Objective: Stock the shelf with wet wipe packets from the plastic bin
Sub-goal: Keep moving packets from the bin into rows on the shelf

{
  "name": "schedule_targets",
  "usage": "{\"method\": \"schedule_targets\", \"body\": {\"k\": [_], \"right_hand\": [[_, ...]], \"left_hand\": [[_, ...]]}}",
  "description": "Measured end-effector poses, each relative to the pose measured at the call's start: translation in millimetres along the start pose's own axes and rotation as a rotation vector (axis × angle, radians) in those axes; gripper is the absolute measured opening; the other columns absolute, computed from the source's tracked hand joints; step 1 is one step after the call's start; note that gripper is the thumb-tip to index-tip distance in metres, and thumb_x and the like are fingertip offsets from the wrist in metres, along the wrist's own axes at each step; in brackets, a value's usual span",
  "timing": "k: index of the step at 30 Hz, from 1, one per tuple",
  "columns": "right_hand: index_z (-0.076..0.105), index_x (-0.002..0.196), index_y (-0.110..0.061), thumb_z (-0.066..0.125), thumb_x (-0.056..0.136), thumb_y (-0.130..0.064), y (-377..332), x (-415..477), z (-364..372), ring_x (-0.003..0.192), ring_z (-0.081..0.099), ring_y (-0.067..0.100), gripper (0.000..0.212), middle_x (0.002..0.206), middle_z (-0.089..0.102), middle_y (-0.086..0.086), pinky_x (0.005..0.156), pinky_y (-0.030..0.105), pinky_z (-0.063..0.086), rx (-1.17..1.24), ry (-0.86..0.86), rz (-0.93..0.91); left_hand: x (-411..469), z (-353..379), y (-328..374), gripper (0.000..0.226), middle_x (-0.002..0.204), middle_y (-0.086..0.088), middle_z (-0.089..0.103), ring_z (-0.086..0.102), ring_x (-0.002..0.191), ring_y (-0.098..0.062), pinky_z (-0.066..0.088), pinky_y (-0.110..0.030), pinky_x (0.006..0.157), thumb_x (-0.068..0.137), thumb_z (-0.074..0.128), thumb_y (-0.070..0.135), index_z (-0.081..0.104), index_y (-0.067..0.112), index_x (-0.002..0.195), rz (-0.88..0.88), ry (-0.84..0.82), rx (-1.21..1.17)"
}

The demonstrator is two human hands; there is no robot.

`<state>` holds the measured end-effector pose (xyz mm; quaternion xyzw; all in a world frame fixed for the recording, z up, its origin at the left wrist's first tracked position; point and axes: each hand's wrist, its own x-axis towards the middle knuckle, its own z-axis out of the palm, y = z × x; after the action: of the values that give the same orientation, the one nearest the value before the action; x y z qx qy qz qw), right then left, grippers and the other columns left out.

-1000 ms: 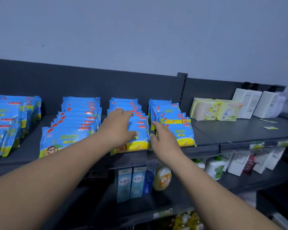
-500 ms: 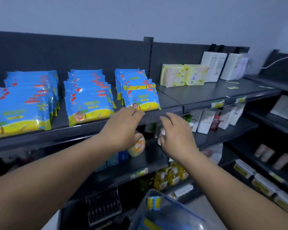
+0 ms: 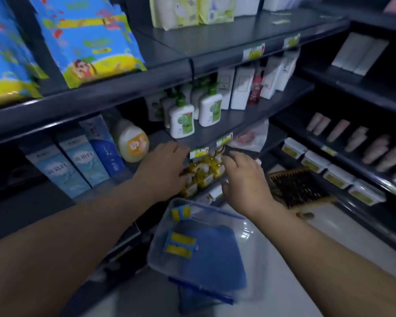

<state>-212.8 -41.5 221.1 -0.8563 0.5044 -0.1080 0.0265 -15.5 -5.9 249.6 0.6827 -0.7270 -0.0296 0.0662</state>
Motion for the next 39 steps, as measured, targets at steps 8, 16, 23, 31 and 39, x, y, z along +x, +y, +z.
{"method": "schedule_targets", "body": {"k": [8,16,23,31,39], "right_hand": [[0.04,0.14,-0.012,0.055,0.09,-0.028,37.1,-20.3,89.4,0.133,0.033,0.029,0.055,0.145,0.037,0.009,0.108,0.037,0.025,0.059,-0.221,0.046],[0.046,0.137,-0.009,0.062,0.086,-0.027,41.0,-12.1,207.6,0.127,0.042,0.036,0.056,0.141,0.044,0.013,0.106,0.046,0.035,0.093,-0.32,-0.028],[0.061,0.121,0.003,0.078,0.066,-0.011,32.3,9.1,309.3,0.108,0.059,0.047,0.06,0.122,0.061,0.026,0.089,0.055,0.05,0.122,-0.286,-0.144],[0.022,0.152,-0.015,0.053,0.089,-0.011,18.9,40.0,365.2,0.137,0.027,0.034,0.07,0.158,0.024,0.007,0.1,0.044,0.029,0.021,-0.408,-0.221],[0.021,0.152,-0.017,0.046,0.094,-0.015,11.4,48.1,382.8,0.131,0.03,0.037,0.063,0.145,0.032,0.013,0.098,0.046,0.033,-0.091,-0.423,-0.177]], "left_hand": [[10.2,109.7,2.8,0.073,0.143,-0.009,0.037,0.036,0.13,-0.028,0.037,-0.039,0.101,0.087,0.063,0.038,0.028,0.016,0.148,-0.069,-0.224,-0.119],[1.2,228.1,-22.6,0.071,0.142,-0.01,0.038,0.038,0.129,-0.031,0.039,-0.043,0.102,0.086,0.065,0.039,0.033,0.014,0.144,-0.11,-0.402,-0.114],[3.6,312.6,-54.3,0.074,0.142,-0.012,0.038,0.037,0.13,-0.033,0.038,-0.044,0.104,0.082,0.068,0.037,0.033,0.013,0.143,-0.099,-0.459,-0.067],[-7.9,372.1,-72.8,0.074,0.142,-0.01,0.039,0.037,0.131,-0.029,0.032,-0.038,0.108,0.085,0.065,0.039,0.031,0.011,0.145,-0.061,-0.518,-0.006],[-13.6,387.4,-74.7,0.07,0.142,-0.01,0.039,0.037,0.131,-0.029,0.032,-0.038,0.108,0.087,0.063,0.038,0.031,0.011,0.143,-0.063,-0.577,-0.004]]}}
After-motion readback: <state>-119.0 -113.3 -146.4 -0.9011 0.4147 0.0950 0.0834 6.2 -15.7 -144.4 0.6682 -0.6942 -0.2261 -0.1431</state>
